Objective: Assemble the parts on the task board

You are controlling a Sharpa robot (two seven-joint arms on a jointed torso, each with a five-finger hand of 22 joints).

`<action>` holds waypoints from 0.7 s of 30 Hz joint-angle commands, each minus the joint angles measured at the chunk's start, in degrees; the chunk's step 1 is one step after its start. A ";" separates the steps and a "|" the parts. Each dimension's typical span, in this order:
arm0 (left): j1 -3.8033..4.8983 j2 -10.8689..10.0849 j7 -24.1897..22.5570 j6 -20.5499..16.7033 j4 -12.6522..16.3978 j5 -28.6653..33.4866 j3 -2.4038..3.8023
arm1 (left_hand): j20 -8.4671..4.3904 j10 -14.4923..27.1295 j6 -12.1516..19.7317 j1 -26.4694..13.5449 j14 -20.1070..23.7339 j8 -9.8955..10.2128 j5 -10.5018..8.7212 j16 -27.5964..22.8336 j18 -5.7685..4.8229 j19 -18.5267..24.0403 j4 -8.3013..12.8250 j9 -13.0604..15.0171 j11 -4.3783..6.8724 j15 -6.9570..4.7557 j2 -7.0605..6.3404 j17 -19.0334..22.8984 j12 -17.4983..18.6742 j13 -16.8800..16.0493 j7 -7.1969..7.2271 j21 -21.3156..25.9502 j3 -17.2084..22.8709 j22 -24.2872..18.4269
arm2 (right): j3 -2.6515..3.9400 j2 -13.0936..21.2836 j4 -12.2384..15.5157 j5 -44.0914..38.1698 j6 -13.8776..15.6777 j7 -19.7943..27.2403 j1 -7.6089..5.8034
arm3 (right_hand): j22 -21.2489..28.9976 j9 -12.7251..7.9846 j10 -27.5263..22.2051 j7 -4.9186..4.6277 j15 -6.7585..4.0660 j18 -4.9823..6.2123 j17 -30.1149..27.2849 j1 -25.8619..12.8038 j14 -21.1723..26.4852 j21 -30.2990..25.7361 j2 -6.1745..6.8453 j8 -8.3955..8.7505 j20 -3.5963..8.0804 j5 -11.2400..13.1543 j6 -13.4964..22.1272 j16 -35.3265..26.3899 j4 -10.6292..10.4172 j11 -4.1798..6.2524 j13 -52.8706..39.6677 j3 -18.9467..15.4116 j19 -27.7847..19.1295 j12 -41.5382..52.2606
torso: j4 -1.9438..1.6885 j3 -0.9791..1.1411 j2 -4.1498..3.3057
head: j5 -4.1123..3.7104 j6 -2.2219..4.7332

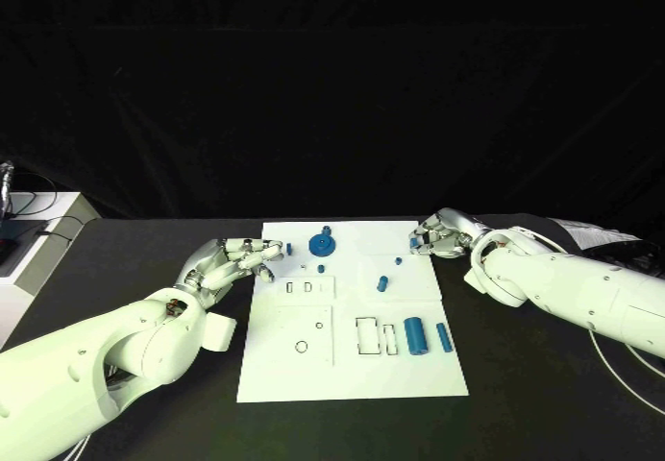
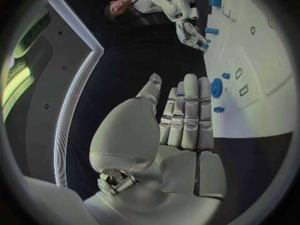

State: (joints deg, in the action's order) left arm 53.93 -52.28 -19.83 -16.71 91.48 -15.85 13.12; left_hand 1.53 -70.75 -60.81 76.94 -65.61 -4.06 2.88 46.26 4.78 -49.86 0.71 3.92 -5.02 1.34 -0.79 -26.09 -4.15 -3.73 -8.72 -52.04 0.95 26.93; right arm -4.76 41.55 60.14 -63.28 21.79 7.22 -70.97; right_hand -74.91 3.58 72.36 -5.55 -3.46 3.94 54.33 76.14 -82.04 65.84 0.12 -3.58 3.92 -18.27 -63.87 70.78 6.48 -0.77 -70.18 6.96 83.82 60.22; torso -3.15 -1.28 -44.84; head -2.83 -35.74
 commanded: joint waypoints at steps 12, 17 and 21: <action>0.00 0.04 -0.73 0.60 0.05 0.34 0.04 | 0.00 0.40 0.24 -0.43 0.33 0.06 -0.03 0.23 0.35 0.37 -0.20 -0.03 -0.16 0.09 0.31 0.10 0.09 0.02 -0.05 -0.26 -0.29 -0.15 | -0.14 0.27 1.21 1.09 7.09 1.82 0.16 | -9.41 0.16 0.81 -0.54 -0.39 -0.37 0.43 -0.37 -0.20 1.78 -1.66 -0.32 0.61 1.86 -2.12 0.22 0.47 0.60 -0.93 1.20 1.38 0.63 | -0.02 0.01 -0.03 | 0.18 0.13; 0.00 -0.03 -0.78 0.56 -0.03 0.37 0.04 | 0.02 0.42 0.24 -0.60 0.38 0.05 -0.03 0.23 0.34 0.40 -0.37 -0.03 -0.19 0.13 0.28 0.12 0.09 0.02 -0.07 -0.25 -0.47 -0.19 | 0.02 1.14 3.83 1.40 9.46 0.28 -0.56 | -9.40 0.18 0.83 -0.47 -0.40 -0.36 0.40 -0.29 -0.18 1.78 -1.58 -0.38 0.62 2.06 -2.33 0.19 0.61 0.64 -1.01 1.15 1.37 0.55 | 0.12 -0.06 0.14 | 0.29 0.07; 0.00 -0.04 -0.79 0.54 -0.12 0.38 0.04 | 0.03 0.42 0.23 -0.91 0.39 0.04 -0.03 0.24 0.33 0.42 -0.57 -0.03 -0.20 0.15 0.20 0.13 0.07 0.01 -0.05 -0.24 -0.65 -0.20 | 0.12 2.10 7.66 1.30 11.43 -2.79 -1.60 | -9.40 0.16 0.80 -0.51 -0.38 -0.36 0.38 -0.34 -0.16 1.78 -1.61 -0.30 0.61 2.33 -2.24 0.15 0.59 0.64 -0.97 1.11 1.36 0.38 | 0.27 -0.15 0.28 | 0.41 0.08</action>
State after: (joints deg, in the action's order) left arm 53.92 -52.38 -19.87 -16.73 91.30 -15.81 13.12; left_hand 1.53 -70.54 -60.81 76.78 -65.61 -4.06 2.88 46.26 4.79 -49.86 0.23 3.92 -5.23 1.34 -0.63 -26.03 -4.15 -3.72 -8.72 -52.03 0.47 26.79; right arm -4.70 43.58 66.89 -62.12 29.72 6.90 -72.38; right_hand -74.95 3.69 72.96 -4.82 -3.70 3.94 54.75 75.69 -82.20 67.51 -0.93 -3.61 4.10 -16.09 -64.62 70.78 7.13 -0.18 -71.15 8.19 84.02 60.65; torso -3.02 -1.33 -44.69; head -2.48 -35.66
